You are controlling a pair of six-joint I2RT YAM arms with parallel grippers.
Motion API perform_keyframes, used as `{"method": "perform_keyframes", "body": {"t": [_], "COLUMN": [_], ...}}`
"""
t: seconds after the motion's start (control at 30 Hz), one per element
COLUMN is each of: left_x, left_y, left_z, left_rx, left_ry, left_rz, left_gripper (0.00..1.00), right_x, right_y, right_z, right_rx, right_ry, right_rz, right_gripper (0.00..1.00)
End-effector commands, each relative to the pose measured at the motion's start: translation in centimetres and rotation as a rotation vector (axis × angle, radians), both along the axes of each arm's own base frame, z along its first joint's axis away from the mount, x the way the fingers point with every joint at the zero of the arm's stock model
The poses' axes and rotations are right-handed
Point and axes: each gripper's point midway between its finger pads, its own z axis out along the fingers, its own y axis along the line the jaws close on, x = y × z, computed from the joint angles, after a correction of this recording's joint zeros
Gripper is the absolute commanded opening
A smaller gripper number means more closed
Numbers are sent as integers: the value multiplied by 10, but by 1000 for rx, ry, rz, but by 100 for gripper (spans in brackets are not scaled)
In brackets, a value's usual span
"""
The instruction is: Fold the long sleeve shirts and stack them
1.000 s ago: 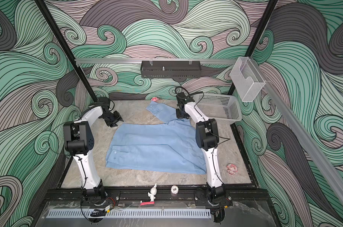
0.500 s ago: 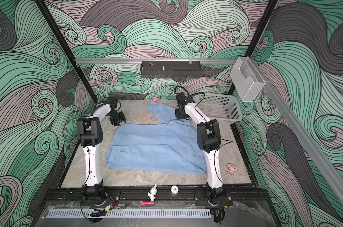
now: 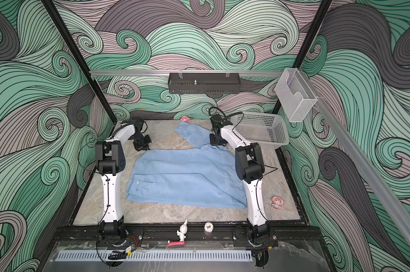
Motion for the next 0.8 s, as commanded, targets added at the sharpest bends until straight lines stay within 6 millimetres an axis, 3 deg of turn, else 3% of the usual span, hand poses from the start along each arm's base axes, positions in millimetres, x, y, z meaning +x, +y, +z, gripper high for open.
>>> {"method": "perform_keyframes", "body": {"t": [0.0,0.23,0.37,0.53,0.77], "left_x": [-4,19,23,8,-21], "left_y": [12,20,22,28,35], "left_z": [17,49,59,69,90], "left_rx": [62,101,116,153,183], "left_ry": [2,-66,-86,-71,-111], "left_rz": [-2,-32,-54,-68,-75], "left_gripper": [0,0,0,0,0], "right_x": [3,22,23,6,-37], "right_y": [1,-2,3,4,16], "right_z": [29,56,69,76,86], "right_rx": [19,42,65,93,131], "right_ry": [-58,-127,-142,-126,-115], "right_rz": [-8,-14,2,8,34], "right_gripper": [13,11,8,4,1]}}
